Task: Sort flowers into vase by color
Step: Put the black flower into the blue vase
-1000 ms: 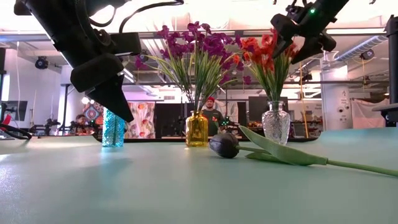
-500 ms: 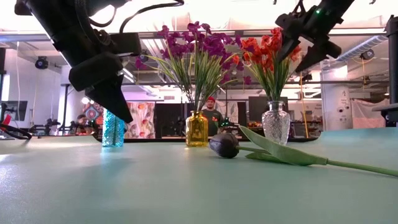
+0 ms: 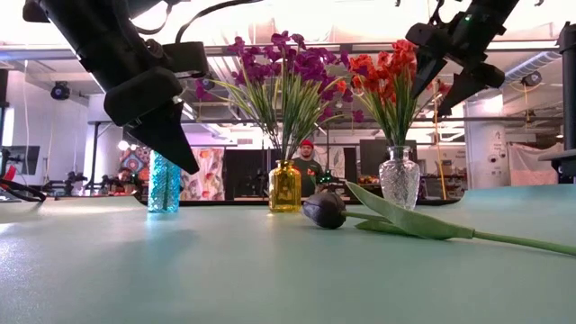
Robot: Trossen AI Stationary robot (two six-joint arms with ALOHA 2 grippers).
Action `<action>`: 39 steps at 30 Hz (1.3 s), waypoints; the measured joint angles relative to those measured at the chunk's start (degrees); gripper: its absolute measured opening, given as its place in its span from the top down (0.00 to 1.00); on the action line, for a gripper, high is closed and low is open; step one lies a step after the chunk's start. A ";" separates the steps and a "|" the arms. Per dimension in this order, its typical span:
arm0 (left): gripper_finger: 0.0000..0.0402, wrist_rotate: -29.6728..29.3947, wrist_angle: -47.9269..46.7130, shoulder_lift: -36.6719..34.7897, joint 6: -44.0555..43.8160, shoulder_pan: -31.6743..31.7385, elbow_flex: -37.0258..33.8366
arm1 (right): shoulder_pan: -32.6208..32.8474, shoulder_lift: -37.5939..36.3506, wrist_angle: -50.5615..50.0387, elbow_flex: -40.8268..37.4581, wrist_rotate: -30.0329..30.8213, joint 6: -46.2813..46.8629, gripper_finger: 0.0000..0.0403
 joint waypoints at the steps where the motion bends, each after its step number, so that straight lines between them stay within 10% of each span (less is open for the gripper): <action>1: 0.48 -0.02 0.02 0.00 0.00 0.00 0.00 | 0.22 0.00 -0.09 0.01 0.01 0.15 0.12; 17: 0.48 -0.06 0.11 0.00 0.02 0.00 0.00 | 14.79 4.65 -1.51 0.02 -10.29 8.49 0.12; 39: 0.48 6.25 1.61 0.00 -6.24 -0.68 1.71 | 32.42 38.31 9.92 14.05 -15.93 10.78 0.12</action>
